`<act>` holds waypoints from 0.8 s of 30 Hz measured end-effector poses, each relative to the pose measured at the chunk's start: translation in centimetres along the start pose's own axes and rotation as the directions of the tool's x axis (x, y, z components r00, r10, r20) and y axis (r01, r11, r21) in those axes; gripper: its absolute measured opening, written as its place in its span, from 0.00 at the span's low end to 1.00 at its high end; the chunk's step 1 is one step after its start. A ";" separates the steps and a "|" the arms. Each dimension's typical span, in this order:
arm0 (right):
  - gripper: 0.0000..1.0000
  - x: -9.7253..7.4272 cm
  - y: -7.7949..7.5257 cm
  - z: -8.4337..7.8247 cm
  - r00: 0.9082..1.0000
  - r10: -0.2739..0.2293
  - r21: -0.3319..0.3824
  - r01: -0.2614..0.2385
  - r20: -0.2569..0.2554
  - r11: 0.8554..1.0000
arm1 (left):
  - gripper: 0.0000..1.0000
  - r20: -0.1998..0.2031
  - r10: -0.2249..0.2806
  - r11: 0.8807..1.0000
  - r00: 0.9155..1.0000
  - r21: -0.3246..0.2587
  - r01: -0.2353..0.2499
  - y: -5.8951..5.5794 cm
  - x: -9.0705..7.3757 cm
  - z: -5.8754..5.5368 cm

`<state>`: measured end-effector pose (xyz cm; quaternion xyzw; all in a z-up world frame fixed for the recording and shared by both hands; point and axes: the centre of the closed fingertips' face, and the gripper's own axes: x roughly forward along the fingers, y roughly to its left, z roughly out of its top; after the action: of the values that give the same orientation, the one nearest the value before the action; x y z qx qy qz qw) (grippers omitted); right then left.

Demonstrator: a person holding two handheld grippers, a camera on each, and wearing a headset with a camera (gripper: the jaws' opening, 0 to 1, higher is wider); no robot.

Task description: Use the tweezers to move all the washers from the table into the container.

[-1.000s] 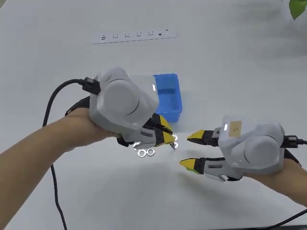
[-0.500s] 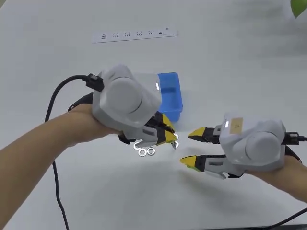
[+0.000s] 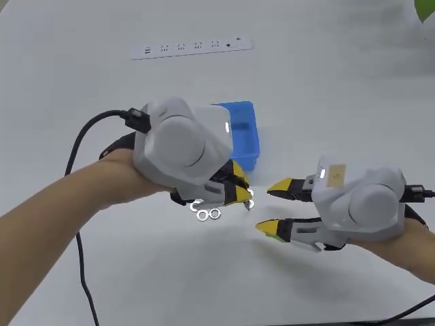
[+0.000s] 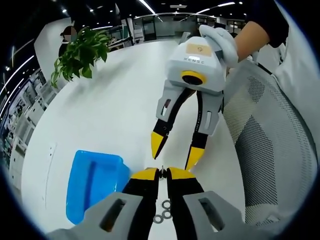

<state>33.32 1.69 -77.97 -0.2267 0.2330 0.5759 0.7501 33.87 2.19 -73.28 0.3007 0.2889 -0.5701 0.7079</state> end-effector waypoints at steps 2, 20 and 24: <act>0.35 0.0 0.0 0.0 1.000 0.001 0.002 -0.001 0.001 1.000 | 0.11 -0.001 0.004 1.000 1.000 0.004 -0.004 0.0 0.0 0.0; 0.34 1.0 -0.4 1.1 0.999 0.024 -0.010 -0.024 0.026 1.000 | 0.11 0.002 0.001 0.999 1.000 0.042 -0.001 0.0 0.6 0.2; 0.34 1.3 -0.2 1.2 0.999 0.035 -0.013 -0.034 0.030 0.999 | 0.11 0.003 -0.012 0.997 1.000 0.081 0.012 -0.4 0.7 0.2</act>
<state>33.93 3.38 -77.78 -0.2185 0.2220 0.5935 0.7421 33.64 1.50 -73.73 0.3264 0.2658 -0.5863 0.6922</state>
